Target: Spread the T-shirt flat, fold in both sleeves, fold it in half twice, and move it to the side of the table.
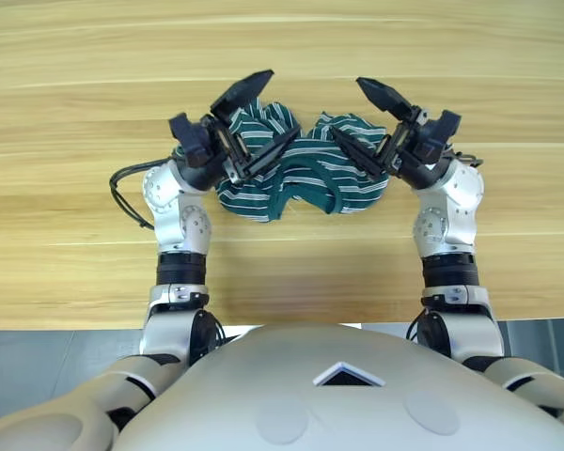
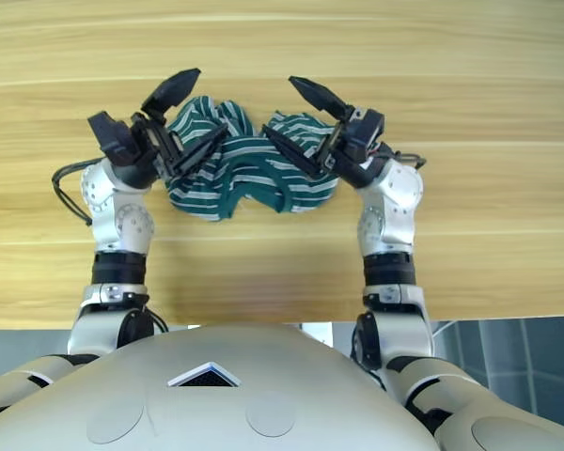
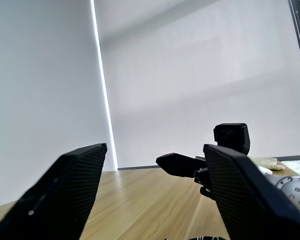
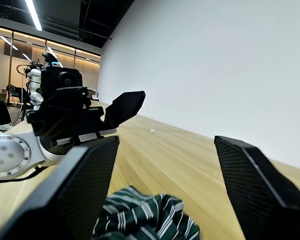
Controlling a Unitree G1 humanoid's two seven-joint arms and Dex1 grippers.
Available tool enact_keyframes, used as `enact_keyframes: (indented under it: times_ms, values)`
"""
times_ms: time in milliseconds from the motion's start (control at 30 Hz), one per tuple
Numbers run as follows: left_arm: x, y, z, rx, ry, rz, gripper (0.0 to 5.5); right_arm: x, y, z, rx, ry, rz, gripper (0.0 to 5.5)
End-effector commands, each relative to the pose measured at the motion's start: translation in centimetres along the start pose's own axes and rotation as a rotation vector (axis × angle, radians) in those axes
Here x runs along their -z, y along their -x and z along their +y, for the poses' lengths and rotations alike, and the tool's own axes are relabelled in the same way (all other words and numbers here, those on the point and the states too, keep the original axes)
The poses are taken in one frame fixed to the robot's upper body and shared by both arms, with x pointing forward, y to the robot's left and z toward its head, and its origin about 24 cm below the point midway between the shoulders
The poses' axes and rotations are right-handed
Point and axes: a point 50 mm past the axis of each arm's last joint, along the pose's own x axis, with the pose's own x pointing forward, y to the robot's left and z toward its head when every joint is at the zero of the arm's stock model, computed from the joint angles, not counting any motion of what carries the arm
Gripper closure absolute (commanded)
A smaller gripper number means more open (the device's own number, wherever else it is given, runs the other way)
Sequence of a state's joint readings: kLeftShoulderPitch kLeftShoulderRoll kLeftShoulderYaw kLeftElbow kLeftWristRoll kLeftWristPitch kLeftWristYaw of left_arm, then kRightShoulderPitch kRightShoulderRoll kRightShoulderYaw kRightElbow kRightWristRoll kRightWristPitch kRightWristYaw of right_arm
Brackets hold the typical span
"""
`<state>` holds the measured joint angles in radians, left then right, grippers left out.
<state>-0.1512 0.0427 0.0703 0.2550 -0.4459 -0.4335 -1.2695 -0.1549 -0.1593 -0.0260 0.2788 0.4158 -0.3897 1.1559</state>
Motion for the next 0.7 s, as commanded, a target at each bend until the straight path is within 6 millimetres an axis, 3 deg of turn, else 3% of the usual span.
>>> enact_keyframes:
  times_ms: [33, 433, 700]
  values:
    - [0.4, -0.4, -0.4, 0.061, -0.005, 0.049, 1.9, -0.3, 0.4, 0.8, -0.071, 0.059, 0.028, 1.98]
    - [2.9, -0.7, -0.8, 0.115, 0.016, 0.114, 1.9, 0.1, 0.5, 1.4, -0.121, 0.074, 0.033, 1.98]
    - [3.1, -1.1, -0.9, 0.158, 0.009, 0.109, 1.9, 0.7, 0.5, 1.8, -0.162, 0.102, 0.082, 1.98]
